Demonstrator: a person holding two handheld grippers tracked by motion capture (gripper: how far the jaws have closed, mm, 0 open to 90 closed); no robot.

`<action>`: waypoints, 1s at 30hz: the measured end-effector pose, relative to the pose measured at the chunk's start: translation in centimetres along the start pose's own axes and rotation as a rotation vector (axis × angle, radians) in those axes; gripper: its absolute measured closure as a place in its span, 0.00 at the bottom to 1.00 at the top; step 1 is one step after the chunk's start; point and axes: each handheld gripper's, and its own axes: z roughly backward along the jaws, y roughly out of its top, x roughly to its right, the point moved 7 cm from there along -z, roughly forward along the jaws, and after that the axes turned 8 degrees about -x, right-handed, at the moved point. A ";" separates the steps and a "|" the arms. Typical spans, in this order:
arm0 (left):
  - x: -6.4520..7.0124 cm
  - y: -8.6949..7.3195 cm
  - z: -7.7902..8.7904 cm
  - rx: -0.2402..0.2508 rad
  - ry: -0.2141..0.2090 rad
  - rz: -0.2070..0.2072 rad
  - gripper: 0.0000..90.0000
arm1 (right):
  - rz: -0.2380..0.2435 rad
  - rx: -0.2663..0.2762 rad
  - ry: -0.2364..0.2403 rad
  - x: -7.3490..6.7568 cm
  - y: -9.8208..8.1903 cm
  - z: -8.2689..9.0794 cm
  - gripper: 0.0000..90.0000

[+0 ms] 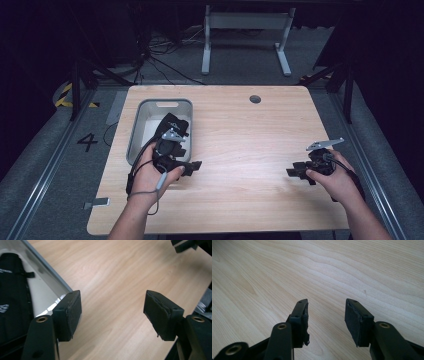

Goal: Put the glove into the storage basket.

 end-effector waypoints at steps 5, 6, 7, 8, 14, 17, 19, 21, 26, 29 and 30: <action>0.6 -1.5 -1.1 -0.050 -0.003 -0.054 0.39 | -0.003 -0.001 -0.001 0.2 -0.2 0.0 0.61; 0.7 -1.8 -1.4 -0.066 0.000 -0.068 0.37 | 0.001 -0.001 -0.001 0.1 -0.3 0.0 0.61; 0.8 -2.0 -1.7 -0.077 -0.006 -0.079 0.37 | 0.001 -0.001 -0.001 0.1 -0.3 0.0 0.61; 0.8 -2.3 -2.0 -0.083 -0.016 -0.084 0.37 | 0.006 -0.006 0.002 0.1 -0.4 0.0 0.61; 0.6 -3.8 -4.1 -0.165 -0.003 -0.121 0.37 | 0.012 -0.018 0.007 0.2 -0.6 -0.2 0.61; 0.9 -4.5 -5.0 -0.207 -0.027 -0.139 0.37 | 0.015 -0.021 0.009 0.2 -0.7 -0.4 0.61; 0.9 -4.8 -5.5 -0.238 -0.032 -0.149 0.36 | 0.021 -0.026 0.010 0.1 -0.8 -0.5 0.61; 0.8 -4.9 -5.8 -0.250 -0.033 -0.146 0.36 | 0.022 -0.027 0.011 0.1 -0.8 -0.5 0.61; 0.6 -5.2 -5.9 -0.263 -0.039 -0.128 0.36 | 0.026 -0.029 0.010 0.1 -0.8 -0.6 0.61; 0.5 -5.0 -5.8 -0.249 -0.035 -0.116 0.36 | 0.021 -0.029 0.008 0.2 -0.9 -0.7 0.61; 0.5 -5.0 -5.9 -0.246 -0.034 -0.112 0.36 | 0.021 -0.029 0.006 0.3 -0.9 -0.7 0.61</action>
